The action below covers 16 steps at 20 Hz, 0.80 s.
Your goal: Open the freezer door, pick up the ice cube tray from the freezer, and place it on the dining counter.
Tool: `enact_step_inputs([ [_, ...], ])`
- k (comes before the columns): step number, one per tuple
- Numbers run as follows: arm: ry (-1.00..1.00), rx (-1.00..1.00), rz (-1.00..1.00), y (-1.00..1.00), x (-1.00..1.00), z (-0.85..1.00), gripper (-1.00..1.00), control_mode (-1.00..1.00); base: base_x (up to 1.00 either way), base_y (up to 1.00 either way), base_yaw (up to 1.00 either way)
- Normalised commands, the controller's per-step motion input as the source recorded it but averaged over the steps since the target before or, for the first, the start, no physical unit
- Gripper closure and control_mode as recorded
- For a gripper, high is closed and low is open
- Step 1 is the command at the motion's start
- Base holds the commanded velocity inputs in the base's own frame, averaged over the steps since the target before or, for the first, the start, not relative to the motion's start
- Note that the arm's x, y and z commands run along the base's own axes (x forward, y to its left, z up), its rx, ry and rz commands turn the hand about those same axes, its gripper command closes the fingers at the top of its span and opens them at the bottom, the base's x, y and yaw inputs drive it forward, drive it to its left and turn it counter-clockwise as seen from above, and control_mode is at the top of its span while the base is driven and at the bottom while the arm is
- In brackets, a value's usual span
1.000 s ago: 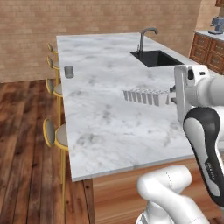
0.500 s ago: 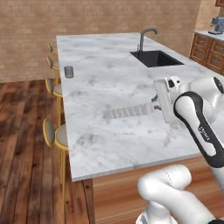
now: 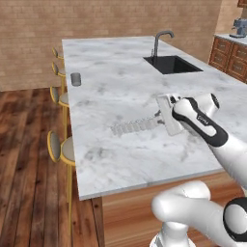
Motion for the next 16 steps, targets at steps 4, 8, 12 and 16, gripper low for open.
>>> enact_step_inputs([
  [4, 0.0, 0.01, 0.0, 0.05, 1.0, -0.42, 1.0, -1.0, 0.0, 0.0, 0.0],
  [8, 0.0, 0.0, 0.02, 0.19, 1.0, -0.66, 1.0, -1.0, 0.0, 0.0, 0.0],
  [12, 0.0, 0.0, 0.02, 0.14, 1.0, -0.44, 1.0, -1.0, 0.0, 0.0, 0.0],
  [16, 0.0, 0.0, 0.01, 0.13, 1.0, -0.43, 1.0, -1.0, 0.0, 0.0, 0.0],
])
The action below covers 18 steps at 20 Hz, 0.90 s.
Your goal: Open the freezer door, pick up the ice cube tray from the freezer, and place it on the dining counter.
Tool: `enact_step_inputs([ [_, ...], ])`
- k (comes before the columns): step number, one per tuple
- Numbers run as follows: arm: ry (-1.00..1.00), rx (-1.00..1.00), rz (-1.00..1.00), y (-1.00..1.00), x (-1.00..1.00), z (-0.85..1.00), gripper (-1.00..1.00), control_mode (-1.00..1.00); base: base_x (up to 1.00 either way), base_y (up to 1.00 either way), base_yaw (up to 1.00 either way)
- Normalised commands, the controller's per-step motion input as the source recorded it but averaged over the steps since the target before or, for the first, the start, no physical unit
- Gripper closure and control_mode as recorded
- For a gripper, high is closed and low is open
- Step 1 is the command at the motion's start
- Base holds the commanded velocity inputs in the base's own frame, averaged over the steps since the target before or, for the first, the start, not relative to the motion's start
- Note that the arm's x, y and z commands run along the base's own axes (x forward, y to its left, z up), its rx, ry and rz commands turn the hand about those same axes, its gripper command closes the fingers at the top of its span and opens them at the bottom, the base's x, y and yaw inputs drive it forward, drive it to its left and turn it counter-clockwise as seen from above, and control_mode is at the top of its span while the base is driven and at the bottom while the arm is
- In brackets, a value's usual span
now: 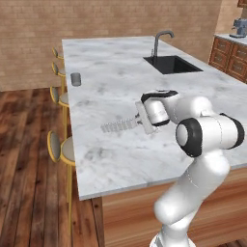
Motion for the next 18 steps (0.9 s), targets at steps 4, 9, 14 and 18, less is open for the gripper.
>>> enact_step_inputs([
  [4, 0.0, 0.01, 0.01, 0.14, 0.9, -0.76, 1.0, -1.0, 0.0, 0.0, 0.0],
  [9, 0.04, 0.0, 0.0, 0.02, 0.65, -0.69, 1.0, -1.0, 0.0, 0.0, 0.0],
  [14, 0.21, 0.0, 0.0, 0.0, 0.24, -0.13, 1.0, -1.0, 0.0, 0.0, 0.0],
  [18, 0.0, 0.0, 0.0, 0.0, 0.0, 0.0, 1.0, -1.0, 0.0, 0.0, 0.0],
])
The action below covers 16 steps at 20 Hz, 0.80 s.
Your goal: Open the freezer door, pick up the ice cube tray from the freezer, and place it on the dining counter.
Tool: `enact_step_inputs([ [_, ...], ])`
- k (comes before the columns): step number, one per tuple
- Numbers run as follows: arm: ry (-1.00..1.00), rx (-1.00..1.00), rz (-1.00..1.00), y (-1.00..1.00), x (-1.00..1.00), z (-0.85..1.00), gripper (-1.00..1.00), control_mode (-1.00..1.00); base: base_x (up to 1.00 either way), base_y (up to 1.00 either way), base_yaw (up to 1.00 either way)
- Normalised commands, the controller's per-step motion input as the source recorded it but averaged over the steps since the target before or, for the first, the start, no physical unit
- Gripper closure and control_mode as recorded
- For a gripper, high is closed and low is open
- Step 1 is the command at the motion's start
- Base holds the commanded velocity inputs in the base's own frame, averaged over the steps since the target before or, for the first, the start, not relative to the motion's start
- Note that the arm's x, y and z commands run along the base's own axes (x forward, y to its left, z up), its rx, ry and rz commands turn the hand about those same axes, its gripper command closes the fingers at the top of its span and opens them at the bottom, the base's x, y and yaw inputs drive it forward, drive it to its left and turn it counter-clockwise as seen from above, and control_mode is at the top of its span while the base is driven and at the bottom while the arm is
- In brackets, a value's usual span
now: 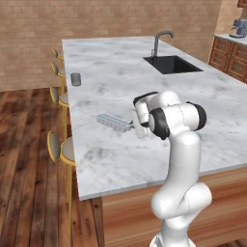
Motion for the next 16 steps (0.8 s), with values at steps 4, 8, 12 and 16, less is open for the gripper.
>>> enact_step_inputs([
  [4, 0.0, 0.0, 0.0, 0.0, 0.0, 0.0, -1.0, -1.0, 0.0, 0.0, 0.0],
  [8, 0.0, 0.0, 0.0, 0.0, 0.0, 0.0, -1.0, -1.0, 0.0, 0.0, 0.0],
  [12, 0.0, 0.0, 0.0, 0.0, 0.0, 0.0, -1.0, -1.0, 0.0, 0.0, 0.0],
  [16, 0.15, 0.03, 0.0, -0.05, -0.04, 0.49, -1.0, -1.0, 0.0, 0.0, 0.0],
])
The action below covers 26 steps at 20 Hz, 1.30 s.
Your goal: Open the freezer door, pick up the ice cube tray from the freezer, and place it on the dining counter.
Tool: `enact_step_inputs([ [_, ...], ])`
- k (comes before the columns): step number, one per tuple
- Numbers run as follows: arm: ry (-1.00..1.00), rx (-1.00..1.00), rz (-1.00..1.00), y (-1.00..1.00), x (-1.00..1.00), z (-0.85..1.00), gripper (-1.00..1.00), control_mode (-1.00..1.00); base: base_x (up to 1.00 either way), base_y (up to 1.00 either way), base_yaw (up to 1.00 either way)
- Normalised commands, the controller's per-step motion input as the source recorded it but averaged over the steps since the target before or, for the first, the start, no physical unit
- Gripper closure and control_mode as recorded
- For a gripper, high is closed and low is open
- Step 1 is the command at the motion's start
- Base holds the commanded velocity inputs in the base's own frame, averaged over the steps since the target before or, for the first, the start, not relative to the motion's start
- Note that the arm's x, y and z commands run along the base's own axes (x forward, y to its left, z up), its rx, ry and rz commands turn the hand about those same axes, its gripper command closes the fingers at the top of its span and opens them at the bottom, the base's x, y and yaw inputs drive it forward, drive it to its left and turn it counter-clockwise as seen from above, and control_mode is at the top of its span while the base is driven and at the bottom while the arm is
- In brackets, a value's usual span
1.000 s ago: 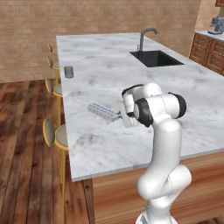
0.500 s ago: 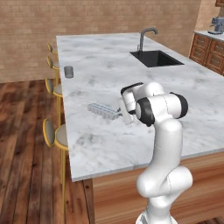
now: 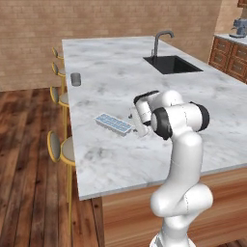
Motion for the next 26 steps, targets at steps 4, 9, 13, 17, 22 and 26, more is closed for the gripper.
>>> enact_step_inputs([
  [4, 0.31, 0.03, 0.0, 0.02, -0.1, 1.0, -1.0, -1.0, 0.0, 0.0, 0.0],
  [9, 0.31, 0.0, -0.03, 0.1, -0.63, 1.0, -1.0, -1.0, 0.0, 0.0, 0.0],
  [13, 0.32, 0.09, -0.2, 0.0, -0.98, 1.0, -1.0, -1.0, 0.0, 0.0, 0.0],
  [17, 0.24, 0.18, -0.35, -0.08, -1.0, 0.91, -1.0, -1.0, 0.0, 0.0, 0.0],
  [22, 0.1, 0.13, -0.37, -0.01, -1.0, 0.45, -1.0, -1.0, 0.0, 0.0, 0.0],
  [26, 0.05, 0.06, -0.36, -0.03, -1.0, 0.41, -1.0, -1.0, 0.0, 0.0, 0.0],
])
